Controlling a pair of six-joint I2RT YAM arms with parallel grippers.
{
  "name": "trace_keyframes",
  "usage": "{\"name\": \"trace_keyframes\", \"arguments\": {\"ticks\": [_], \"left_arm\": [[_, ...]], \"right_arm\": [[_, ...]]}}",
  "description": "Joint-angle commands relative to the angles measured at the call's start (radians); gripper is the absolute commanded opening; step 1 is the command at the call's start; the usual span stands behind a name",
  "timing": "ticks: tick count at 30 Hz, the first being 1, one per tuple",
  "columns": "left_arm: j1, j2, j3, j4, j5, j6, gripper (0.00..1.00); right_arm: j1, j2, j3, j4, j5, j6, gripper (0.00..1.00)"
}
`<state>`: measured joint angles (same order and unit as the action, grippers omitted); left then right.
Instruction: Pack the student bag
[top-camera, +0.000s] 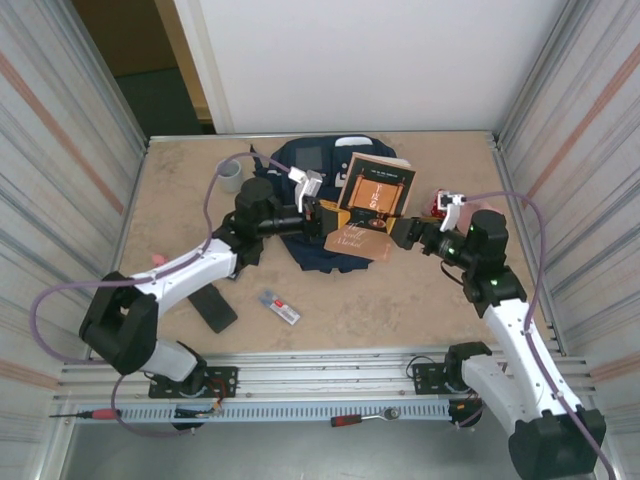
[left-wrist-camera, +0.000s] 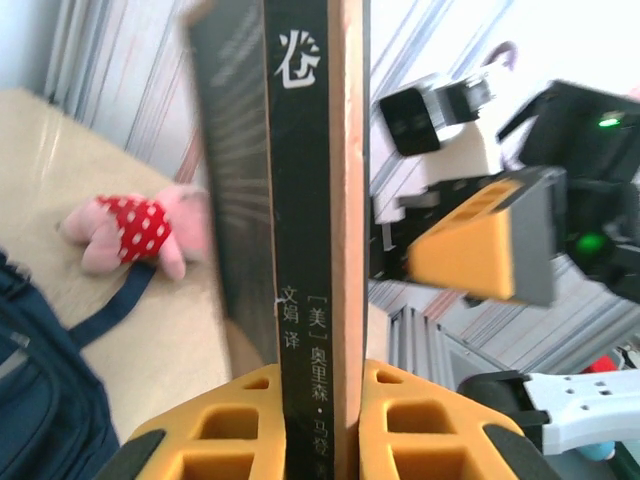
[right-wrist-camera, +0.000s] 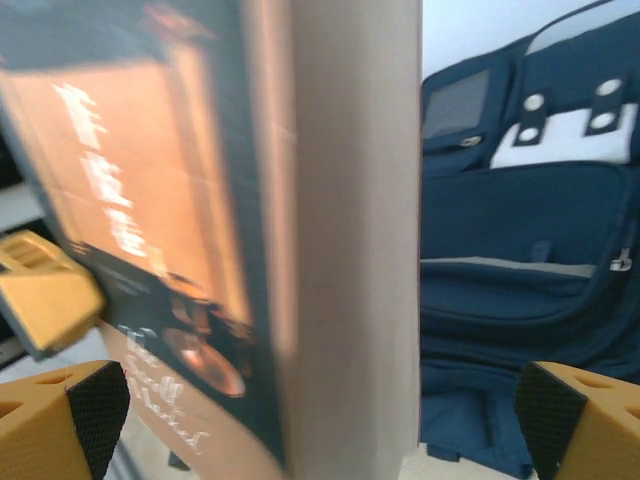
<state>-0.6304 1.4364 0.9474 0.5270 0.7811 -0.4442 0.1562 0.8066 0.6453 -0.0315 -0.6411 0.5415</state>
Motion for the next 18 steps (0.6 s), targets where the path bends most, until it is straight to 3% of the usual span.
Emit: {"name": "trace_keyframes", "arguments": {"ticks": [1,4,13,18], "left_arm": [[-0.006,-0.067,0.015,0.117,0.077,-0.008,0.0],[-0.006,-0.074,0.031,0.13,0.106,-0.025,0.0],[-0.008,-0.05,0.072,0.211,0.179,-0.104,0.0],[-0.007,-0.031,0.091,0.228,0.185,-0.113,0.0]], "right_arm": [[0.02,0.023,0.033,0.085,-0.065,0.024,1.0],[0.016,0.023,0.012,0.137,-0.05,0.065,1.0],[0.023,0.066,0.026,0.293,-0.309,0.133,1.0],[0.033,0.046,0.027,0.301,-0.373,0.138,1.0]]}}
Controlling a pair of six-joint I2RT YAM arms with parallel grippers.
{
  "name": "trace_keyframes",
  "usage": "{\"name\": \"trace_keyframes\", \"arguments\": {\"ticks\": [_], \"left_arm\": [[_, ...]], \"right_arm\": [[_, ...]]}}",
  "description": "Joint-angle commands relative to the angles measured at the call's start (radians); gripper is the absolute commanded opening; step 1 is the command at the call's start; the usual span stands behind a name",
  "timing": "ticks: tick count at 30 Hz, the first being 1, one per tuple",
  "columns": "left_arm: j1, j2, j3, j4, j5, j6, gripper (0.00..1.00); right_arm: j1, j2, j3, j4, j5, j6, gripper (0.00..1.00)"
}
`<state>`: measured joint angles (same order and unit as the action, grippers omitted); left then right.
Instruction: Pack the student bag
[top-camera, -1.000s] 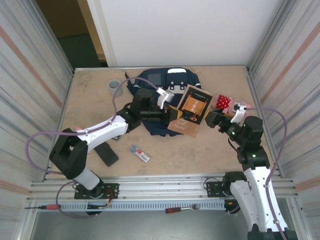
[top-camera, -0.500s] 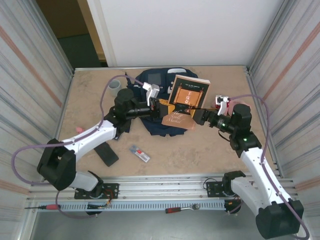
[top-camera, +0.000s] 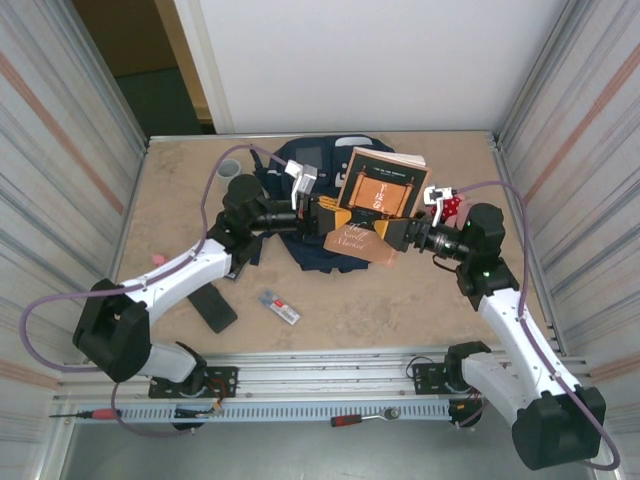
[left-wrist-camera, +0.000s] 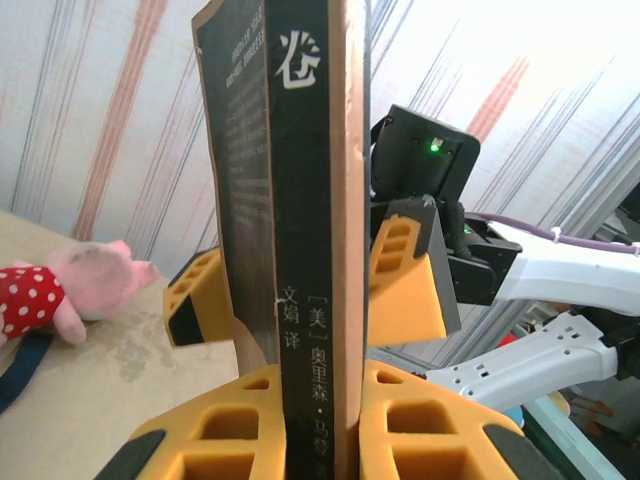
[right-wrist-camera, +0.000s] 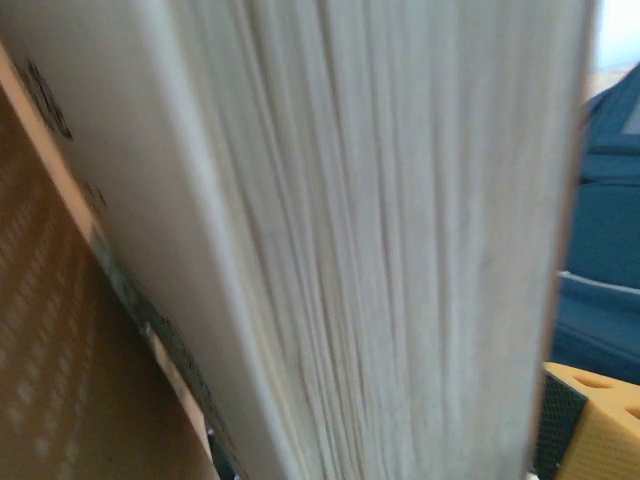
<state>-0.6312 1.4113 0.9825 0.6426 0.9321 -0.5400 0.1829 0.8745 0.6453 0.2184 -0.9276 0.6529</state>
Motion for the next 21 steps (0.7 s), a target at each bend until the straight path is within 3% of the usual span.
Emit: {"name": "trace_keyframes", "arguments": {"ticks": [1,9,14,17,20,21], "left_arm": [[-0.006,-0.002,0.056,0.109,0.029,-0.014,0.0],[-0.005,-0.002,0.056,-0.029,-0.05,0.075,0.0],[-0.005,0.008,0.058,-0.023,-0.043,0.071,0.0],[-0.005,0.006,0.056,-0.022,-0.045,0.074,0.0],[-0.005,-0.001,0.048,-0.053,-0.063,0.099,0.0],[-0.005,-0.004,0.047,-0.073,-0.068,0.114,0.0]], "right_arm": [[0.004,-0.033,0.021,0.051,-0.092,0.028,1.0],[0.007,-0.144,0.018,0.074,-0.117,0.0,0.91],[0.009,-0.161,0.022,0.071,-0.065,-0.021,0.7],[0.009,-0.151,0.026,0.074,-0.032,-0.021,0.52],[0.008,-0.152,0.022,0.058,0.023,-0.041,0.14],[0.008,-0.158,0.021,0.044,0.041,-0.058,0.08]]}}
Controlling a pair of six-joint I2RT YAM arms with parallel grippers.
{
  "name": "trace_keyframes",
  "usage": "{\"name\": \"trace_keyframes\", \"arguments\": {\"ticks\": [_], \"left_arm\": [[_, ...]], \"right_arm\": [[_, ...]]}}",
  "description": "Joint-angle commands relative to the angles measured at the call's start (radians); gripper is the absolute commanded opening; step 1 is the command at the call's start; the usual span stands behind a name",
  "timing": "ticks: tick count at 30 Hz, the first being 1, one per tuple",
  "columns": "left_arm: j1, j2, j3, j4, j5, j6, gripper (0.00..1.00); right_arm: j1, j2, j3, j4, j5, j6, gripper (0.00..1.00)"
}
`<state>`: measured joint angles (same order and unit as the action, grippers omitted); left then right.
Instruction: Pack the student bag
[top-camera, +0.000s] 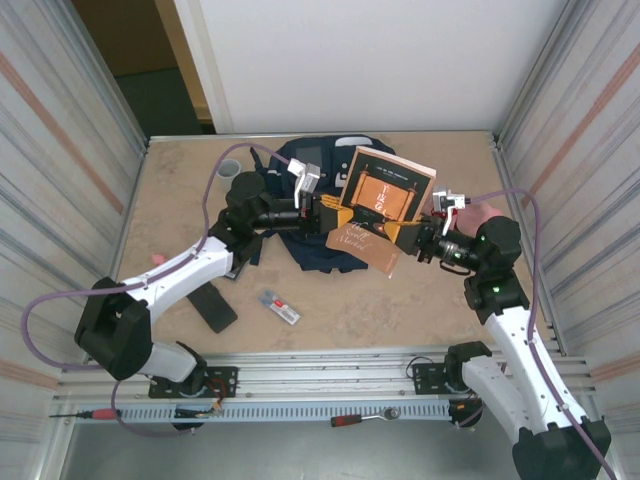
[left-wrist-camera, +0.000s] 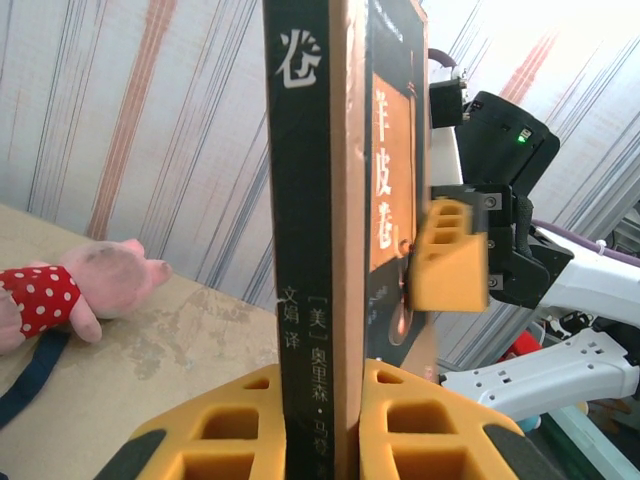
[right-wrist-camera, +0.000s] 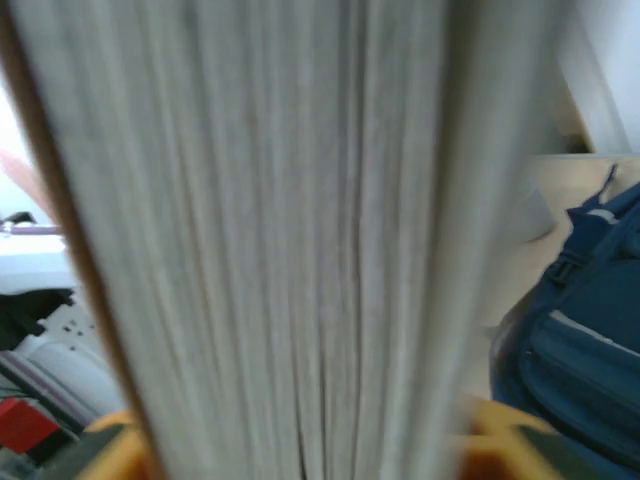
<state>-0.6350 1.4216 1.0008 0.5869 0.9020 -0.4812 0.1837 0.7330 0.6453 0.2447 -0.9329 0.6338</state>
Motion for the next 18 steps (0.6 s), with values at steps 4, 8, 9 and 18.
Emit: {"name": "trace_keyframes", "arguments": {"ticks": [4,8,9,18], "left_arm": [[0.006,-0.043,0.009,-0.114,-0.086,0.123,0.28],[0.024,-0.119,-0.022,-0.271,-0.161,0.262,0.64],[0.023,-0.144,-0.023,-0.341,-0.18,0.331,0.68],[0.013,-0.319,0.032,-0.957,-0.272,0.981,0.8]], "right_arm": [[0.007,-0.048,0.005,-0.045,0.1,-0.13,0.0],[0.014,-0.064,0.029,-0.269,0.164,-0.352,0.0],[0.02,-0.063,0.039,-0.335,0.194,-0.42,0.0],[0.128,-0.006,0.102,-0.667,0.298,-0.979,0.0]]}}
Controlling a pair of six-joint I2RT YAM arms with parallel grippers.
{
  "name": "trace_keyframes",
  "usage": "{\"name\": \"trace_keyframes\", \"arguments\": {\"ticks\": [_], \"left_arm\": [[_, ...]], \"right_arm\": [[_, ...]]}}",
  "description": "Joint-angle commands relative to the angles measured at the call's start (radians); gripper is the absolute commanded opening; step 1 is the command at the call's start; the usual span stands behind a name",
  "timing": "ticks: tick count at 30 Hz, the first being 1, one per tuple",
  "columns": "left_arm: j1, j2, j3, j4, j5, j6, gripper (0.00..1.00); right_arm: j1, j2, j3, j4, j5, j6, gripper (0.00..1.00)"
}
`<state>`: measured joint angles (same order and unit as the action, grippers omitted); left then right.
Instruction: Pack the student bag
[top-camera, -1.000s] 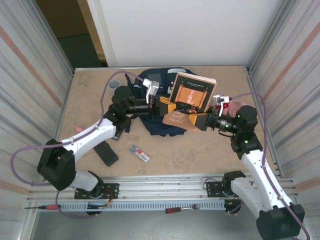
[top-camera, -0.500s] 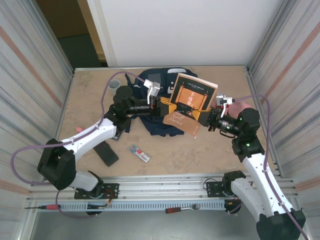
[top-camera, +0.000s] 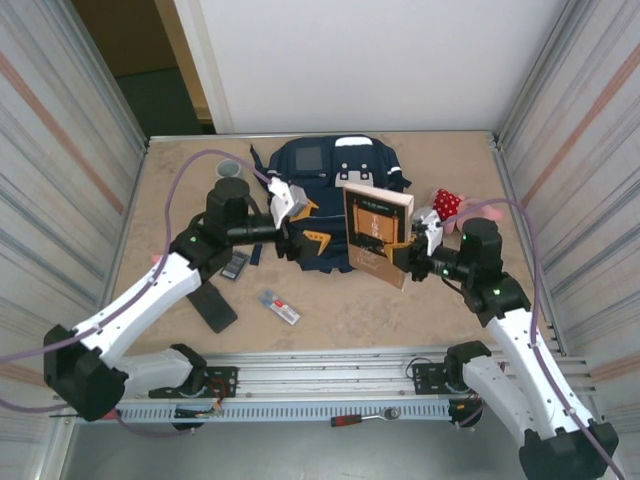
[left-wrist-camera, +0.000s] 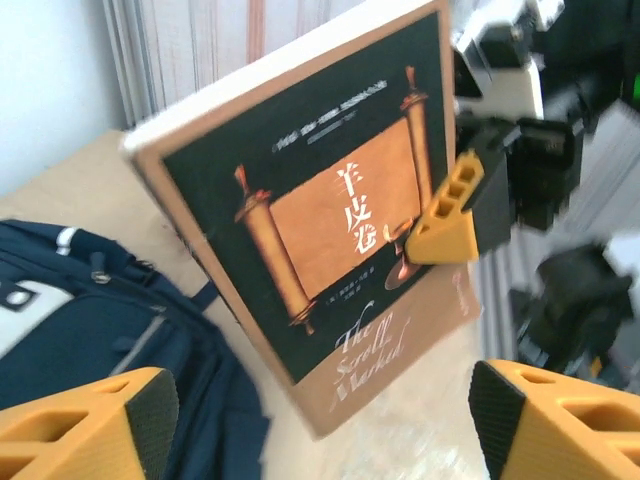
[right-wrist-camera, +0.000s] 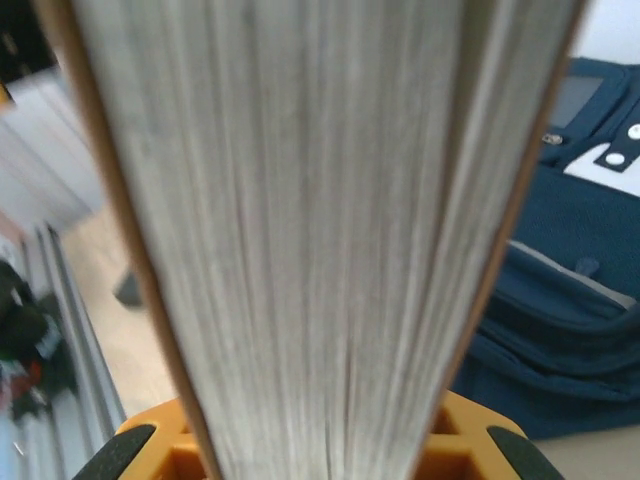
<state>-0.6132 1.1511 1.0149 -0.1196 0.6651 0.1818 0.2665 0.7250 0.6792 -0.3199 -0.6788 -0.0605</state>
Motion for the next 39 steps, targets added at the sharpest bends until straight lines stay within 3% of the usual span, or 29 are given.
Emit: {"name": "trace_keyframes", "arguments": {"ticks": [1,4,10,18,21,24,26,29,31,34,39], "left_arm": [[-0.02,-0.066,0.008,-0.297,-0.036,0.402,0.82],[-0.071,-0.106,-0.023,-0.36,-0.135,0.562,0.87],[-0.113,-0.051,0.022,-0.482,-0.213,0.66,0.89],[-0.146,0.07,0.035,-0.455,-0.158,0.645,0.89],[-0.145,0.09,0.018,-0.406,-0.131,0.63,0.8],[-0.124,0.101,0.009,-0.363,-0.073,0.599,0.51],[-0.096,0.089,-0.006,-0.322,-0.013,0.574,0.39],[-0.04,0.043,-0.047,-0.237,0.076,0.516,0.16],[0.015,-0.004,-0.102,-0.141,0.145,0.457,0.06],[0.077,-0.074,-0.179,0.006,0.231,0.36,0.02],[0.112,-0.123,-0.236,0.151,0.301,0.23,0.02]], "right_arm": [[0.077,0.009,0.076,-0.143,0.083,-0.344,0.0],[0.166,0.056,0.109,-0.255,0.178,-0.499,0.0],[0.345,0.167,0.165,-0.364,0.348,-0.64,0.0],[0.425,0.255,0.219,-0.339,0.31,-0.668,0.0],[0.424,0.256,0.218,-0.309,0.278,-0.67,0.0],[0.416,0.254,0.218,-0.29,0.258,-0.668,0.01],[0.395,0.248,0.215,-0.279,0.228,-0.664,0.09],[0.322,0.22,0.194,-0.242,0.148,-0.627,0.33],[0.226,0.18,0.144,-0.162,0.078,-0.535,0.49],[0.076,0.107,0.059,-0.015,-0.049,-0.345,0.69],[-0.101,-0.027,-0.102,0.317,-0.196,0.041,0.83]]}}
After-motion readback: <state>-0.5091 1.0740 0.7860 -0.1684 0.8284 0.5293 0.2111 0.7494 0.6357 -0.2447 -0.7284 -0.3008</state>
